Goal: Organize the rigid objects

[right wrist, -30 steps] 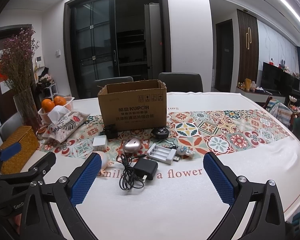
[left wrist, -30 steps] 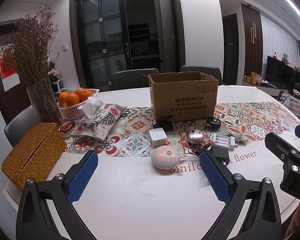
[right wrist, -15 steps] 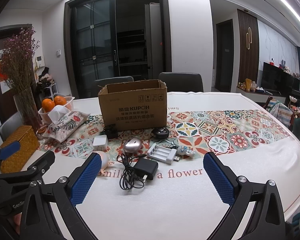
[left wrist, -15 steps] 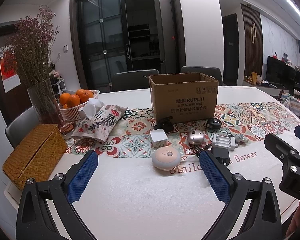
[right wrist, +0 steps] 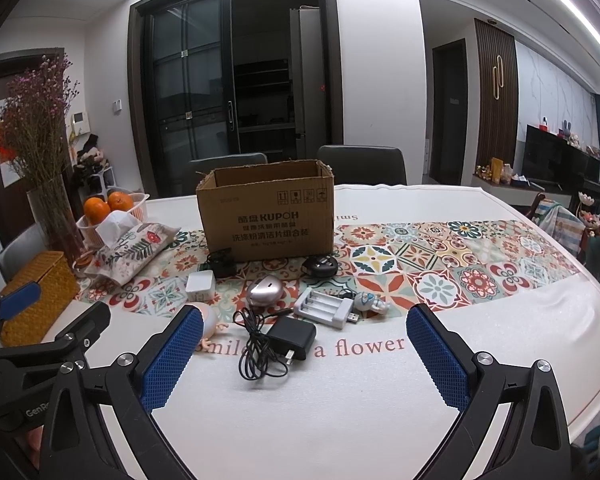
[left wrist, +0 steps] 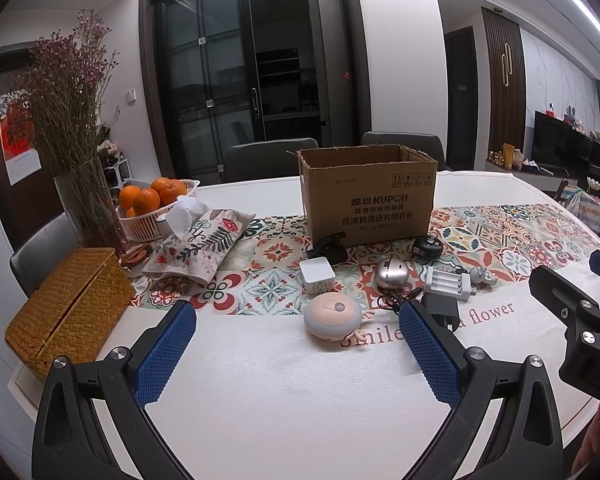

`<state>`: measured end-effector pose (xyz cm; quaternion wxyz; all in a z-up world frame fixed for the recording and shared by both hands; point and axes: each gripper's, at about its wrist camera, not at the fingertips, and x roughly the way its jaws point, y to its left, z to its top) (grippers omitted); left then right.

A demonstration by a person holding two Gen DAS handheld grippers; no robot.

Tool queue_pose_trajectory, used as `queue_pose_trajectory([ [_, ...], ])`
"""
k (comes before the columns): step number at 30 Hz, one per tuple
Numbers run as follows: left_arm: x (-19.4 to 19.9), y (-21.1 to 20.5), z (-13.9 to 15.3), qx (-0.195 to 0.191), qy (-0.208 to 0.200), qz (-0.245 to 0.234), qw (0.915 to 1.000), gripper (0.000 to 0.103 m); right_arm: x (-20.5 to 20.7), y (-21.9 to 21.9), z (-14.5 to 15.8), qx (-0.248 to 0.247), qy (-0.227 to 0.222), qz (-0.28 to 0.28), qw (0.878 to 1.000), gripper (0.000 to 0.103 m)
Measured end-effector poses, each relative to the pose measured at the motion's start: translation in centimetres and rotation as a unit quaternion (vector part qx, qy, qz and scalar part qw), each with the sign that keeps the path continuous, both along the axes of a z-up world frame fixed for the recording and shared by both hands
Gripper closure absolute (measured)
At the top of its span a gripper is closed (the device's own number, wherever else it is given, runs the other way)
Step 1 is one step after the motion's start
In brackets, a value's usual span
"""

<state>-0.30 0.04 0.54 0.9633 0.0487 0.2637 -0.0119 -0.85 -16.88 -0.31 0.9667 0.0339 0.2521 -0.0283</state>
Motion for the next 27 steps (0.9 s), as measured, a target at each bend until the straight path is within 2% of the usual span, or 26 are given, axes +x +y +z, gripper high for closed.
queue_pose_trajectory([
  [15, 0.2, -0.2, -0.6, -0.003, 0.007, -0.001, 1.0, 0.0, 0.0, 0.1, 0.1, -0.001, 0.003, 0.001, 1.0, 0.0],
  [27, 1.9, -0.1, -2.1, -0.009, 0.035, -0.002, 0.9994, 0.0, 1.5, -0.3, -1.3, 0.018, 0.021, -0.007, 1.0, 0.0],
])
